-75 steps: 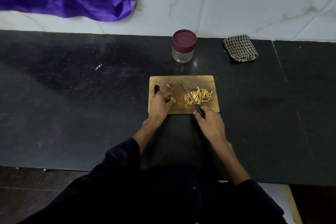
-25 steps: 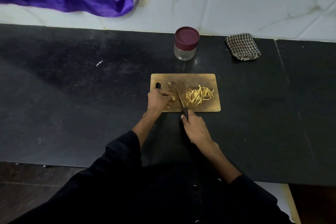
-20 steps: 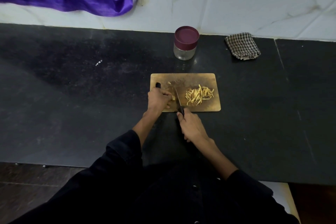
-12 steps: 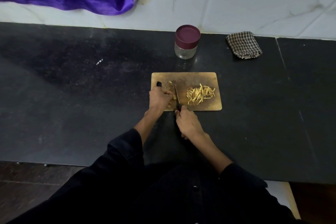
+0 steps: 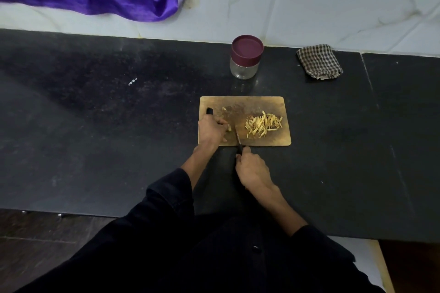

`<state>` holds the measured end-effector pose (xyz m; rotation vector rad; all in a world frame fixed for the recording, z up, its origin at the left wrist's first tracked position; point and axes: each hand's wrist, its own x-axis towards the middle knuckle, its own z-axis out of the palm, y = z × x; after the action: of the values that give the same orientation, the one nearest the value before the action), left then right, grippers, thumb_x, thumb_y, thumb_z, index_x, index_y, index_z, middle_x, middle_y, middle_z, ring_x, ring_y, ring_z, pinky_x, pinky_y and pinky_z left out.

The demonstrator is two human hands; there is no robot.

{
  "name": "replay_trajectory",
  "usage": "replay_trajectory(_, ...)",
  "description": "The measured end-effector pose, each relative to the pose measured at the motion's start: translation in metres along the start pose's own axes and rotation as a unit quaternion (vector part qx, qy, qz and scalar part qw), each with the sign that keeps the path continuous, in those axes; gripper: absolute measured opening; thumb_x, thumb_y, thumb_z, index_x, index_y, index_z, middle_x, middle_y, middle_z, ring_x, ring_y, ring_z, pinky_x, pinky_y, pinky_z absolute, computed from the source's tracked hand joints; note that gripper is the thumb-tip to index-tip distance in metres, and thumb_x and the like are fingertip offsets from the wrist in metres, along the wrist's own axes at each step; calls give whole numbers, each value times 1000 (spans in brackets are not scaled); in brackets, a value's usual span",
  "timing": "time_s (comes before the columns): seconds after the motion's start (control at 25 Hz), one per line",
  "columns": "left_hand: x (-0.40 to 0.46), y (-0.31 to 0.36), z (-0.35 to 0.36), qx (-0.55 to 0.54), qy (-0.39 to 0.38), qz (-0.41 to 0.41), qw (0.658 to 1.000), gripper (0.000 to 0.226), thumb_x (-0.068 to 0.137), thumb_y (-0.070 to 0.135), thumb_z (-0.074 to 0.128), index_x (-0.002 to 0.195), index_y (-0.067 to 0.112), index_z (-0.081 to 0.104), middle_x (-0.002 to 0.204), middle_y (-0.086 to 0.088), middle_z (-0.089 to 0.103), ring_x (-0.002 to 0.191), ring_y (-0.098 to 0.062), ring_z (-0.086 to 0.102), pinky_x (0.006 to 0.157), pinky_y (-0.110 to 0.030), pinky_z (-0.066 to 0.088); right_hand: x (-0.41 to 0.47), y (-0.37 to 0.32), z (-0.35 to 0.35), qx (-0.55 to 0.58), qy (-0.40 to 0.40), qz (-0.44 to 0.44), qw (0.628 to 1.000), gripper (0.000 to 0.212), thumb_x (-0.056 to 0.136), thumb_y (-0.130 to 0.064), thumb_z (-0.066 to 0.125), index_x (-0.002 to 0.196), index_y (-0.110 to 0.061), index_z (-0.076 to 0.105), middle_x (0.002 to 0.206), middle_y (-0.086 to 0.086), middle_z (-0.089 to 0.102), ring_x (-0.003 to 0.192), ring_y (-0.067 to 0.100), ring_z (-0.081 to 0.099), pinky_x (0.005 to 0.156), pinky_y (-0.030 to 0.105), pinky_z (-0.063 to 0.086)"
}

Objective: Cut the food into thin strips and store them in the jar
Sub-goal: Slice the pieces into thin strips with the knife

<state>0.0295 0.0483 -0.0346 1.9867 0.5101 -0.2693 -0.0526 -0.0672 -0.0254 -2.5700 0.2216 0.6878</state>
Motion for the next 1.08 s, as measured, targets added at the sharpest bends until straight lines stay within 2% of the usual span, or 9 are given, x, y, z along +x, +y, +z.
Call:
replay_trajectory(0.12, 1, -2, 1, -6, 8, 0, 1000, 11, 85, 3, 66, 77, 8, 71, 81, -3, 69, 59, -16, 68, 58, -35, 60, 6, 6, -7, 26, 29, 30, 999, 30, 105, -32, 35, 117, -9, 49, 107, 17, 66, 95, 36, 66, 81, 49, 55)
replay_trajectory(0.24, 1, -3, 1, -7, 3, -4, 1000, 11, 86, 2, 65, 79, 8, 71, 81, -4, 70, 59, -14, 67, 53, -30, 59, 5, -1, -5, 49, 17, 15, 999, 30, 104, -35, 36, 116, -10, 48, 101, 16, 66, 88, 37, 69, 77, 54, 57)
replay_trajectory(0.36, 1, -3, 0, -13, -1, -1, 1000, 14, 86, 1, 64, 76, 9, 69, 78, -7, 70, 59, -15, 67, 50, -27, 57, 5, -12, 2, 58, 3, -12, 998, 30, 104, -34, 37, 113, -9, 49, 101, 18, 65, 87, 38, 69, 77, 55, 57)
replay_trajectory(0.56, 2, -6, 2, -12, 8, 9, 1000, 23, 85, 3, 65, 67, 16, 67, 72, -6, 70, 63, -20, 69, 56, -38, 60, 11, -19, 0, 55, 3, -11, 998, 29, 104, -33, 39, 115, -8, 49, 102, 17, 65, 86, 37, 69, 75, 54, 57)
replay_trajectory(1.08, -9, -3, 3, -2, 8, 41, 999, 9, 87, 1, 63, 85, 3, 71, 82, -4, 69, 60, -15, 67, 48, -27, 57, 9, -14, 4, 47, -15, -4, 999, 28, 105, -31, 38, 118, -9, 49, 111, 18, 64, 95, 36, 66, 83, 51, 54)
